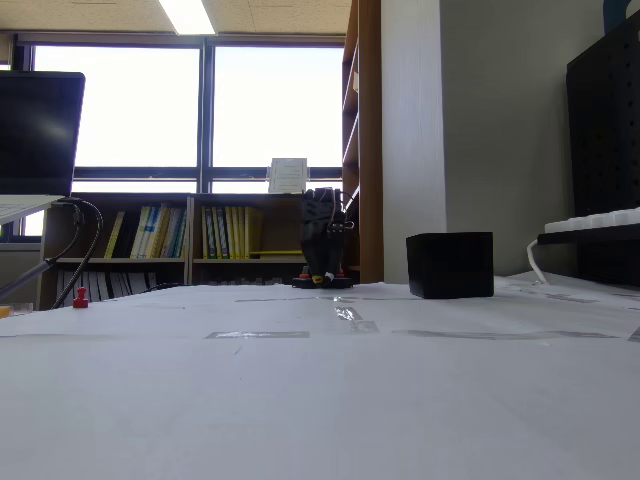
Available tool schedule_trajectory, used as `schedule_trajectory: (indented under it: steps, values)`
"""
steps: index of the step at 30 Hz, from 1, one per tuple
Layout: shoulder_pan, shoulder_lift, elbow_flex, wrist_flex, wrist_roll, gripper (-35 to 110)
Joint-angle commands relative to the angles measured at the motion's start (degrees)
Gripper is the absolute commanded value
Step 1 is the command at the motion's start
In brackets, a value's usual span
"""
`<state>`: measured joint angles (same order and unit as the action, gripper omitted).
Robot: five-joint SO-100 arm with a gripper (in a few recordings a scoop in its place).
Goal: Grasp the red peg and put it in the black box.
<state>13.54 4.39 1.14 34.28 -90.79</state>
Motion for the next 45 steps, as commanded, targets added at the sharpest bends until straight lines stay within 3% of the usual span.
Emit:
schedule_trajectory:
  steps: [1, 4, 11, 19, 33, 35, 40, 45]
  values:
    - [6.9, 15.5, -4.4, -35.4, -8.1, 0]
    - [14.9, 27.6, -4.0, -57.7, -9.1, 0]
    - [28.0, 56.7, 11.3, -71.6, -7.3, 0]
    - [31.4, 78.2, 25.4, -81.7, -6.2, 1]
    - [33.8, 100.4, 39.8, -94.6, -5.0, 3]
    - [34.7, 102.0, 40.3, -96.2, -4.8, 9]
    - [35.9, 103.0, 40.2, -95.6, -4.9, 43]
    - [36.7, 104.8, 39.5, -95.6, -5.8, 52]
